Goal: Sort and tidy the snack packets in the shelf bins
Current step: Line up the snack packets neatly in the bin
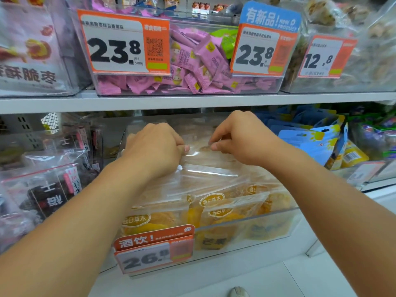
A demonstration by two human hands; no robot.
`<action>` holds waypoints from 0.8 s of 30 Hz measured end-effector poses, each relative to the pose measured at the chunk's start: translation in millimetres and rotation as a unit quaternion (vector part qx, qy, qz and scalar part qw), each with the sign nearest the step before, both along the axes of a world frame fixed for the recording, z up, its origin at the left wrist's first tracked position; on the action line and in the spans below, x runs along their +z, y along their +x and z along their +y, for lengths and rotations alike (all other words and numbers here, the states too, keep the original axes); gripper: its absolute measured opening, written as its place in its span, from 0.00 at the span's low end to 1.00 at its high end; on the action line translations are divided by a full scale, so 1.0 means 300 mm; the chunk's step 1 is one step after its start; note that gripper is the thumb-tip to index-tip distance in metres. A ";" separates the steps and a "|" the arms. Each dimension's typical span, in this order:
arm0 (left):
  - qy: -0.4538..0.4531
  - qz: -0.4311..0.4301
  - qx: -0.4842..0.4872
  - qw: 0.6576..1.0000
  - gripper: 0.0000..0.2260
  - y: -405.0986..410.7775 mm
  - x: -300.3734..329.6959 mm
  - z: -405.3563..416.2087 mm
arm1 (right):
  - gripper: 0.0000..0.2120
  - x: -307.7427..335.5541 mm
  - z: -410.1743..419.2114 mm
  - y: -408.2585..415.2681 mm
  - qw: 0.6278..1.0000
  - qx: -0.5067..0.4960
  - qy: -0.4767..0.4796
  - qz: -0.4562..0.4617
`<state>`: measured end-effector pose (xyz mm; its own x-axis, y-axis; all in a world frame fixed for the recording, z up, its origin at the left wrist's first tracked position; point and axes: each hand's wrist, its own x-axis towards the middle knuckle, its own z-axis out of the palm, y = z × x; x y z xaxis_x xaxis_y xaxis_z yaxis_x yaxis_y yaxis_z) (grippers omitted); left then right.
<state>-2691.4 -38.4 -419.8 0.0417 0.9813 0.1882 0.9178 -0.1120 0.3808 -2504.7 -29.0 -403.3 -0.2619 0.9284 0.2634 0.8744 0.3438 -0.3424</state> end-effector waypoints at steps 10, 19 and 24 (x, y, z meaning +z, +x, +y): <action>-0.007 0.055 -0.028 0.998 0.17 0.012 0.035 -0.035 | 0.08 -0.007 -0.014 0.032 1.000 -0.006 -0.014 -0.022; -0.121 0.163 -0.140 0.969 0.36 0.112 0.012 -0.080 | 0.33 -0.046 -0.097 0.130 0.988 -0.039 -0.124 -0.084; -0.167 0.187 -0.138 0.958 0.32 0.112 0.032 -0.078 | 0.33 -0.014 -0.089 0.150 0.975 -0.009 -0.202 -0.094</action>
<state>-2657.9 -61.7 -410.1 0.3117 0.9258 -0.2138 0.9500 -0.2993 0.0891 -2459.8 -55.8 -407.6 -0.2530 0.9514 -0.1757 0.9394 0.1982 -0.2796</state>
